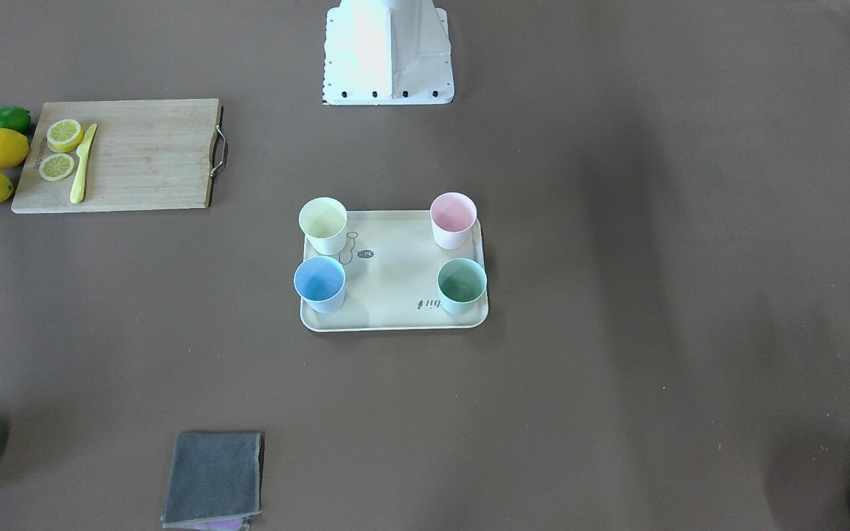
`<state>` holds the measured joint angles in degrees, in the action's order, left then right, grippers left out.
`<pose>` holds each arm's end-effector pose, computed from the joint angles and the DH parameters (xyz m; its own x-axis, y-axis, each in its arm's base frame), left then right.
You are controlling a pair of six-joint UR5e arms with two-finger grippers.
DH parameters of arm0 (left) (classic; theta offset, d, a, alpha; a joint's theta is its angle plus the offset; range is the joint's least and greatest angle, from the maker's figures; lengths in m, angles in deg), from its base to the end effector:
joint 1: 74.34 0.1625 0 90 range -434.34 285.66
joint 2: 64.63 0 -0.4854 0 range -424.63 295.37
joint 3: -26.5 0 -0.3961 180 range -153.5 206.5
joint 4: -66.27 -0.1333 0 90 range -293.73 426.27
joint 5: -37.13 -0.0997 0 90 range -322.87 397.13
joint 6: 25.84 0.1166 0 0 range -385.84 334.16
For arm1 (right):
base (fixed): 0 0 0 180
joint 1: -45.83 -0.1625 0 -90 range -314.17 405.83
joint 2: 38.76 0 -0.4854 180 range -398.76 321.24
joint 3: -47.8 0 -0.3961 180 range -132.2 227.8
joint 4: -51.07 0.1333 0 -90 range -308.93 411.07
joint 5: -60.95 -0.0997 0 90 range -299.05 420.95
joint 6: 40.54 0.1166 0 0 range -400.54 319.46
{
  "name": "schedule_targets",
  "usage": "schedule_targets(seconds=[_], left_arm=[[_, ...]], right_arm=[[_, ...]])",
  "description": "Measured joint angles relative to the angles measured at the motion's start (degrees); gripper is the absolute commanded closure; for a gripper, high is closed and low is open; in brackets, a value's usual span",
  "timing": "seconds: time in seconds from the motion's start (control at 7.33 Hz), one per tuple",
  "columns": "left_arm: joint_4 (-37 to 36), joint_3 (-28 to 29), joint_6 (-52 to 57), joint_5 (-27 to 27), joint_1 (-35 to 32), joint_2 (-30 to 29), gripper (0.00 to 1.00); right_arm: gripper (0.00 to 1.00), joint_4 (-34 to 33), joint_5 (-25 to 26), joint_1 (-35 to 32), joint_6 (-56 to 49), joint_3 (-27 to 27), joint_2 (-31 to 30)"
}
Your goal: Place all cups on tray
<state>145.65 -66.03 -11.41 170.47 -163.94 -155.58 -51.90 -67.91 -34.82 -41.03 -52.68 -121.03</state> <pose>-0.0498 -0.4922 0.7203 0.7032 0.1696 -0.6905 -0.1881 0.9809 0.0493 -0.0299 -0.5516 0.6010 0.7576 -0.1914 0.6240 0.1683 0.9810 0.0967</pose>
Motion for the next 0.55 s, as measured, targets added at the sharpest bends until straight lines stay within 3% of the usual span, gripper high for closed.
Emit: schedule_targets(seconds=[0.27, 0.55], left_arm=[[-0.02, -0.67, 0.07, -0.02, -0.18, 0.09, 0.02], [0.06, -1.23, 0.07, -0.01, -0.22, 0.46, 0.02]], right_arm=[[0.0, 6.78, -0.11, -5.0, -6.73, 6.91, -6.07], [0.0, 19.54, -1.14, -8.1, -7.62, 13.14, -11.16]])
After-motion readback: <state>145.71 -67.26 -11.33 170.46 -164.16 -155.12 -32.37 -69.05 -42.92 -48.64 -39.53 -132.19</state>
